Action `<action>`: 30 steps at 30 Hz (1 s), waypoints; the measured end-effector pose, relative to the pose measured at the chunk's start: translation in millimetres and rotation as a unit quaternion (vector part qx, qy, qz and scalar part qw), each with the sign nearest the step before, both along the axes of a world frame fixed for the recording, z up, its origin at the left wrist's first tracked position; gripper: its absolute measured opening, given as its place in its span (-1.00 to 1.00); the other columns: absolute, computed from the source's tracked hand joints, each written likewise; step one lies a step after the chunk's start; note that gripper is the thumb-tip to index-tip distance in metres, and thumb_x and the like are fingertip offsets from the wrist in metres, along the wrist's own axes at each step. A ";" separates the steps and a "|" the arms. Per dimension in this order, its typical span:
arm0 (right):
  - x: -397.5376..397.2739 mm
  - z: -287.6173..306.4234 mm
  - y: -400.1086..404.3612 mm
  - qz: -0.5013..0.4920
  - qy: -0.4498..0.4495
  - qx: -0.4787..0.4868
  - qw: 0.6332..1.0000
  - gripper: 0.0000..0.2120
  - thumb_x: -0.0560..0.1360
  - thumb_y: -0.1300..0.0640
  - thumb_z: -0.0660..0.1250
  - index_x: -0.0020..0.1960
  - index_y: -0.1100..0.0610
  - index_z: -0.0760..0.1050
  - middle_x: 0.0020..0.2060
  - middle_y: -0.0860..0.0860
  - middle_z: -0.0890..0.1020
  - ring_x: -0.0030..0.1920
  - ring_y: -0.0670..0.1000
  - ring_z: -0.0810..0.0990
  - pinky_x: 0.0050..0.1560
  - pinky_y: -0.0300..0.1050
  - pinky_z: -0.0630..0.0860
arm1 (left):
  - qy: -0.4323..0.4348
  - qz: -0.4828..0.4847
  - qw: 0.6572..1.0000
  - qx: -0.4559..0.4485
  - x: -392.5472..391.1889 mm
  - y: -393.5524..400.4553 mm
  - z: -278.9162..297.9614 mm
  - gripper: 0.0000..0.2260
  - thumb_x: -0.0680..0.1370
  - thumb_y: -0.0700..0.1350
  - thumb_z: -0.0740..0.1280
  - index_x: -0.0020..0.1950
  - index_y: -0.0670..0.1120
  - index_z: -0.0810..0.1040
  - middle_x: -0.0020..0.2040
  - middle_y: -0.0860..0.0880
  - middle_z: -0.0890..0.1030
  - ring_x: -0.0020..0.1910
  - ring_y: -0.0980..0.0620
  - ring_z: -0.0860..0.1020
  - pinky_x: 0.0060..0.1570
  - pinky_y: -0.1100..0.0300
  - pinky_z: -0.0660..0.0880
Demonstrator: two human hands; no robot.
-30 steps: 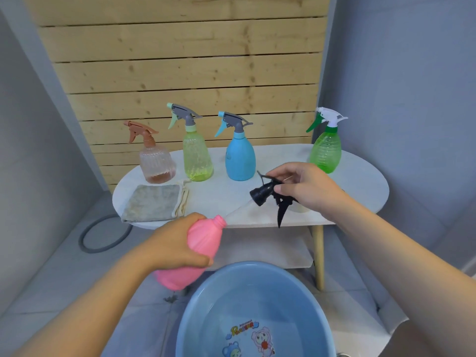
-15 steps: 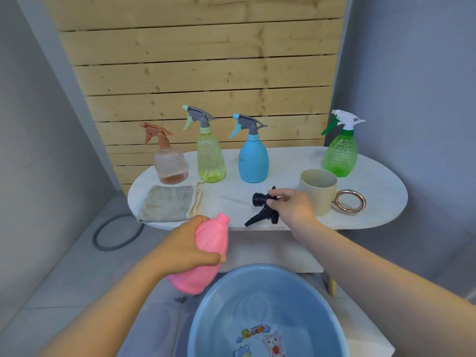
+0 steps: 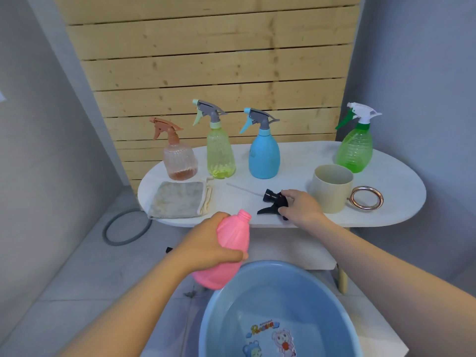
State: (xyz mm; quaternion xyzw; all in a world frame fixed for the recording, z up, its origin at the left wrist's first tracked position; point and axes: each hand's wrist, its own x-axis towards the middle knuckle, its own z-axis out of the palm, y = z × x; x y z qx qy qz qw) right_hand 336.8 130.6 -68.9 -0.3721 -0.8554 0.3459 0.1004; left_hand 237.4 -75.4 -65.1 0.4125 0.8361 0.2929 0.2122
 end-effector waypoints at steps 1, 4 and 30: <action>2.2 2.7 -0.8 -0.008 0.011 0.002 1.000 -0.54 0.49 0.25 0.27 0.38 0.13 0.38 0.29 0.05 0.50 0.28 0.03 0.45 0.10 -0.28 0.33 | 0.005 -0.001 1.000 0.003 1.6 2.7 0.4 -0.42 0.31 0.07 0.55 0.23 0.11 0.36 0.04 0.15 0.50 -0.01 0.12 0.50 -0.16 0.25 0.45; 15.5 13.9 -3.0 -0.027 0.084 0.033 0.996 -0.63 0.49 0.24 0.28 0.29 0.10 0.47 0.18 0.05 0.57 0.17 -0.02 0.54 -0.06 -0.37 0.31 | 0.016 0.005 1.000 0.019 5.4 13.0 0.1 -0.39 0.28 0.11 0.55 0.23 0.13 0.35 0.06 0.13 0.51 0.00 0.10 0.51 -0.13 0.20 0.47; 93.4 21.5 75.6 -0.164 -0.108 0.166 0.966 -0.80 0.54 0.14 0.19 0.03 0.21 0.53 0.00 0.15 0.55 -0.12 0.17 0.47 -0.20 -0.12 0.34 | 0.012 -0.072 0.997 0.036 52.0 84.3 -8.7 -0.32 0.24 0.17 0.55 0.28 0.20 0.33 0.16 0.15 0.49 0.11 0.08 0.50 0.06 0.10 0.49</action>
